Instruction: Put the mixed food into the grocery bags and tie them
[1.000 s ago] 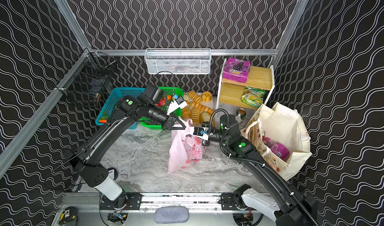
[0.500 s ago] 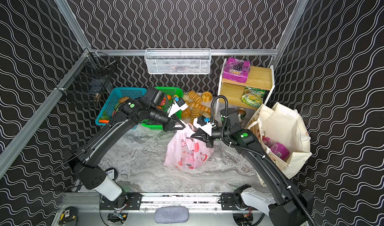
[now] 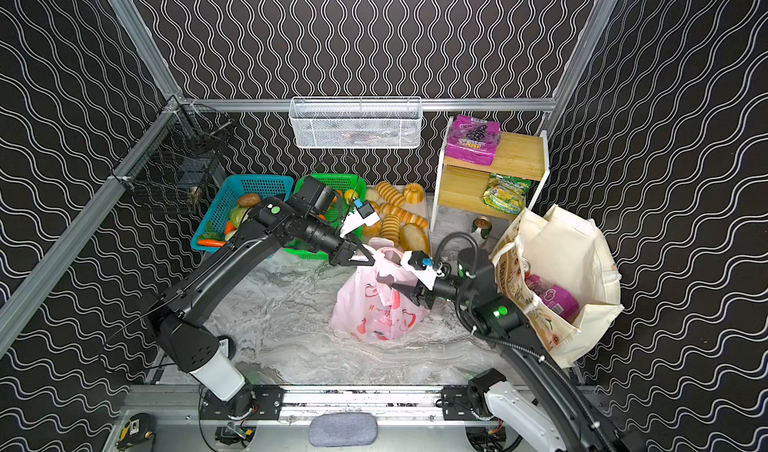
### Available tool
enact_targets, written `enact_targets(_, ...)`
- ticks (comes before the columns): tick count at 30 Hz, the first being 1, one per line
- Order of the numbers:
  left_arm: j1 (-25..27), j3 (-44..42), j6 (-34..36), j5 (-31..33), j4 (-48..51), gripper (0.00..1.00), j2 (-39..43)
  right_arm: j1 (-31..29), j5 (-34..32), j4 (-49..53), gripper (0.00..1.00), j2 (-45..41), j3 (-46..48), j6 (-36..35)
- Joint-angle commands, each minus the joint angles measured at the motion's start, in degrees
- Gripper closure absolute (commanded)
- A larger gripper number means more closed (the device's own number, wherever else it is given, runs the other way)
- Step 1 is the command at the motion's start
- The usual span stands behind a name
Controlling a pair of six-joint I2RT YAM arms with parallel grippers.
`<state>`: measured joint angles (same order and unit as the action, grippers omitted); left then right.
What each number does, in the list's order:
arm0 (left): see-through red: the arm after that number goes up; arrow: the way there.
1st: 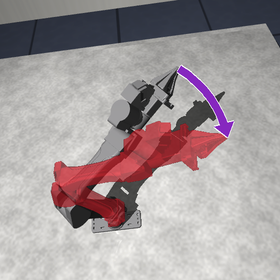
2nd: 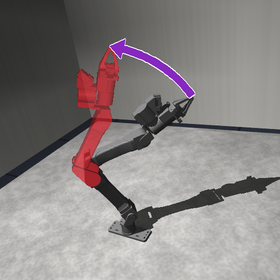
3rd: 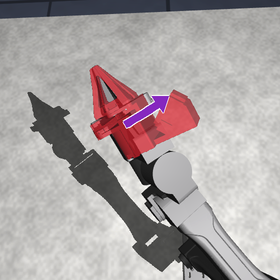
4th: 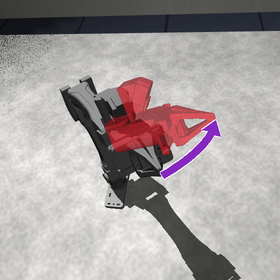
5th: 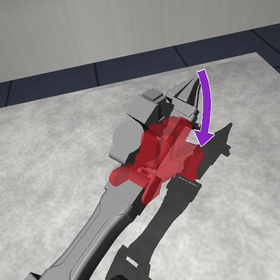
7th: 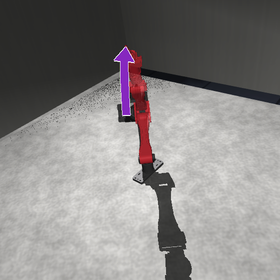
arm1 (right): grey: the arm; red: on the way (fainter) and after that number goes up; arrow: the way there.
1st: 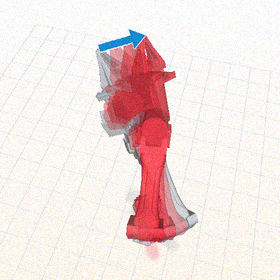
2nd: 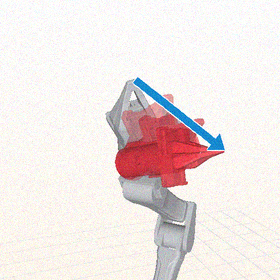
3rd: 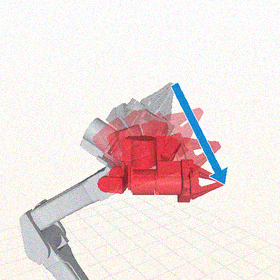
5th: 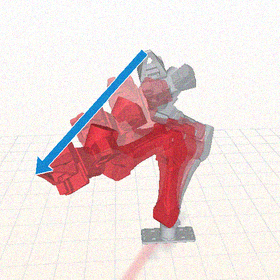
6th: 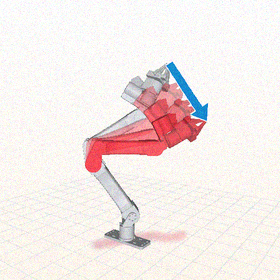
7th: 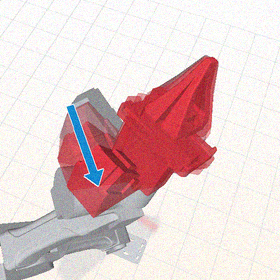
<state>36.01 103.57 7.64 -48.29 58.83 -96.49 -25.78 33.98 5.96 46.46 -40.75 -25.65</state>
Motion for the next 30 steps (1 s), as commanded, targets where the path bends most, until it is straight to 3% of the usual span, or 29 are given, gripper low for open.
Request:
enact_targets(1, 0.0, 0.4, -1.2, -3.1, -0.5, 1.00, -0.6, -0.9, -5.3, -18.1, 0.28, -2.1, 4.2, 4.1)
enact_targets(3, -0.1, 0.6, -1.8, -3.5, -0.7, 1.00, -0.8, -2.5, -5.7, -19.0, 0.22, -1.2, 4.4, 3.0)
enact_targets(5, -0.1, 1.1, -2.4, -4.0, -0.5, 1.00, -1.0, -5.5, -10.8, -21.0, 0.01, -0.5, 5.1, 0.8)
enact_targets(8, 0.0, 1.1, -3.3, -4.7, -0.6, 1.00, -1.2, -8.6, -18.8, -30.2, 0.01, -0.3, 9.0, -2.9)
enact_targets(10, 0.0, 1.1, -3.9, -5.7, -0.8, 1.00, -1.4, -8.8, -20.7, -29.8, 0.01, 1.7, 7.9, -4.7)
enact_targets(16, -0.1, 1.9, -3.1, -6.7, 1.8, 1.00, -1.9, -9.2, -23.4, -32.8, 0.07, 5.7, 7.9, -11.5)
enact_targets(22, -0.1, 2.8, -2.5, -7.8, 3.1, 1.00, -2.7, -9.2, -23.3, -31.2, 0.21, 8.6, 6.8, -16.3)
enact_targets(25, -0.1, 3.2, -2.4, -7.0, 3.6, 1.00, -2.6, -9.2, -25.0, -32.2, 0.30, 7.8, 7.7, -16.1)
enact_targets(27, -0.2, 3.0, -3.1, -7.1, 2.8, 1.00, -2.3, -9.2, -23.9, -32.6, 0.43, 7.0, 8.1, -15.2)
enact_targets(30, -0.2, 2.7, -4.0, -8.1, 1.8, 1.00, -2.4, -9.3, -22.9, -34.6, 0.48, 7.0, 8.5, -11.2)
